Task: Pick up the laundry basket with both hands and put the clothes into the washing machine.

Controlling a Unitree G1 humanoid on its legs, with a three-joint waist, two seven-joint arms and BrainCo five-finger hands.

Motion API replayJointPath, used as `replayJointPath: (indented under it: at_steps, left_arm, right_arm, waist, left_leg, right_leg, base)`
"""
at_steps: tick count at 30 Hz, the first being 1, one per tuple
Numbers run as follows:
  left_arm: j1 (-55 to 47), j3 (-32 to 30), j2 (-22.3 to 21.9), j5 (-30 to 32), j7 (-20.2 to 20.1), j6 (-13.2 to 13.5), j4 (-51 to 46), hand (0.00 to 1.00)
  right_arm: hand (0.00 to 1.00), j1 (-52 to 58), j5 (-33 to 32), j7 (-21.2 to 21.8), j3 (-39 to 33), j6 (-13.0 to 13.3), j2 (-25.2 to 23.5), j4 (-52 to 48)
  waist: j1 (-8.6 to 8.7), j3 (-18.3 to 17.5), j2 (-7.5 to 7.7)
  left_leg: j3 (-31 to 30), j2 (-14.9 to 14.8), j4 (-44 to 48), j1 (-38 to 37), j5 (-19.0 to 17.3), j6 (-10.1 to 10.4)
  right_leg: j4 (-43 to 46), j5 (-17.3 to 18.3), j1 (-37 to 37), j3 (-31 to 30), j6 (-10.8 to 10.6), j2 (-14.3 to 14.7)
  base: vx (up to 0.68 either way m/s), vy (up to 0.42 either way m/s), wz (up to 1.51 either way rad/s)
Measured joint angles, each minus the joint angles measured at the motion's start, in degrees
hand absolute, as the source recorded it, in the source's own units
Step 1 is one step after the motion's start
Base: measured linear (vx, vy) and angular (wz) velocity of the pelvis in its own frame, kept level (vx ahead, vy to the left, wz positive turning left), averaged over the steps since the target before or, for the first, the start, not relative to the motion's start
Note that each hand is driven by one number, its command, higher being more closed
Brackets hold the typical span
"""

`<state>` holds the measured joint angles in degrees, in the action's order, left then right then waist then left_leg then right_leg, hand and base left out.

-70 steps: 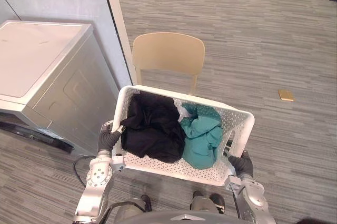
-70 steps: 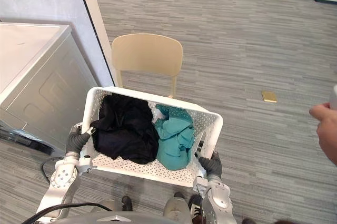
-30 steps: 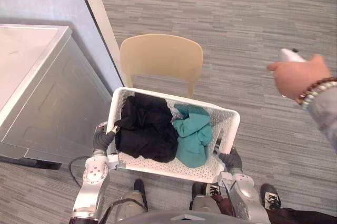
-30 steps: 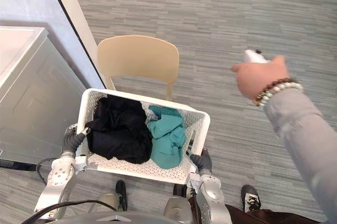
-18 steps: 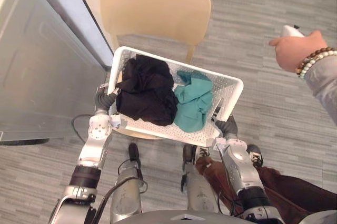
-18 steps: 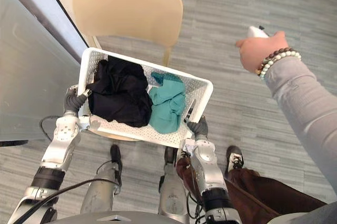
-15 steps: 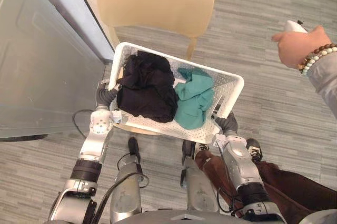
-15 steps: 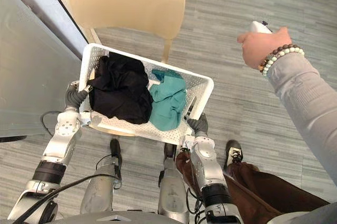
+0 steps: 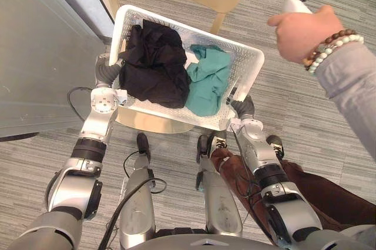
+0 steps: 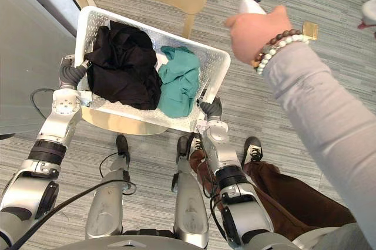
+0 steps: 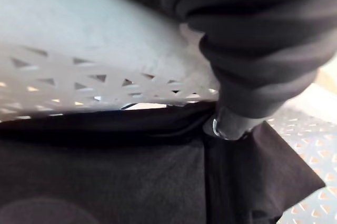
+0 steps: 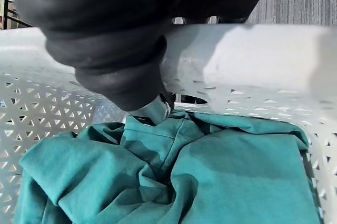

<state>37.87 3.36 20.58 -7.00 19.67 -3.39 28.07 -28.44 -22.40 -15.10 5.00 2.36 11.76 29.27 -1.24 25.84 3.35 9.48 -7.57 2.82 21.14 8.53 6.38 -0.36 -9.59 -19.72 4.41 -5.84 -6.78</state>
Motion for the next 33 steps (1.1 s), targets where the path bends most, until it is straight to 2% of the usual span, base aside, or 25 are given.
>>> replayJointPath:
  at_steps: [6,9,11,19,20,25,28,33]
  left_arm:
    - [1.9,-1.1,0.3,-2.2,0.5,0.0,2.5,1.0]
    - [2.9,-1.5,0.9,-4.2,1.2,0.0,3.0,1.0]
    - [5.5,-2.7,1.6,-5.3,1.3,0.1,6.9,1.0]
    - [6.2,-5.9,2.5,-5.5,1.3,0.1,8.1,1.0]
    - [6.3,-6.1,2.6,-5.5,1.3,0.1,8.4,0.0]
    - [10.1,-8.2,2.5,-7.8,1.8,0.3,11.4,0.0]
    - [12.4,-10.1,2.6,-8.7,3.1,0.9,12.5,0.0]
    - [13.9,-11.1,3.1,-9.7,3.9,1.4,13.9,0.0]
  right_arm:
    - [1.0,-6.9,-0.9,-0.5,0.5,1.3,0.3,6.3]
    - [1.0,-10.9,-0.9,-0.5,0.6,1.5,0.7,8.6]
    - [1.0,-14.2,-0.8,-0.5,1.8,1.6,0.7,11.4]
    - [1.0,-17.2,-0.7,-0.5,3.2,1.6,0.0,12.2]
    - [0.0,-17.3,-0.7,-0.5,3.3,1.6,-0.1,12.2]
    - [0.0,-18.6,-2.4,-0.2,3.3,1.5,-0.4,14.0]
    - [0.0,-19.6,-3.2,0.2,3.0,-0.5,-1.9,18.8]
    - [0.0,-21.1,-3.1,0.4,2.8,-0.5,-3.8,21.6]
  waist:
    - [-0.54,0.0,-0.04]
    - [-1.55,0.1,-0.16]
    - [-2.11,0.1,-0.2]
    - [-4.56,0.3,-0.37]
    - [-4.6,0.3,-0.38]
    - [-4.78,0.3,-0.45]
    - [-5.46,0.5,-0.65]
    - [-5.5,0.5,-0.67]
  left_leg:
    - [-1.3,-0.3,-0.1,1.5,0.6,0.4]
    - [-1.6,-0.4,-1.2,2.2,1.6,0.8]
    - [-2.0,-0.6,-2.4,2.4,2.5,1.1]
    - [-3.0,-1.3,-4.2,3.3,3.7,2.2]
    - [-3.0,-1.3,-4.2,3.3,3.7,2.2]
    - [-3.7,-1.3,-6.0,3.2,5.1,2.3]
    - [-3.8,-1.2,-6.3,3.2,5.2,2.3]
    - [-3.6,-1.3,-6.7,2.6,5.4,2.3]
  right_leg:
    - [0.8,0.2,-1.3,1.0,0.2,0.3]
    - [1.5,0.2,-2.6,1.2,0.2,0.4]
    - [1.7,0.2,-3.2,1.7,0.3,0.6]
    - [2.0,0.4,-4.5,2.8,0.7,1.1]
    - [2.0,0.4,-4.5,2.9,0.7,1.1]
    - [2.1,0.6,-4.5,4.3,0.7,1.1]
    - [2.4,0.8,-4.5,4.4,0.7,1.0]
    - [3.3,1.2,-4.4,4.5,0.8,1.1]
  base:
    - [-0.03,-0.016,0.07]
    - [-0.06,-0.011,0.05]
    - [-0.05,-0.013,0.07]
    - [-0.03,-0.01,0.04]
    - [0.0,0.0,0.0]
    - [0.0,-0.009,0.09]
    - [-0.01,-0.007,0.05]
    - [0.0,0.0,0.0]
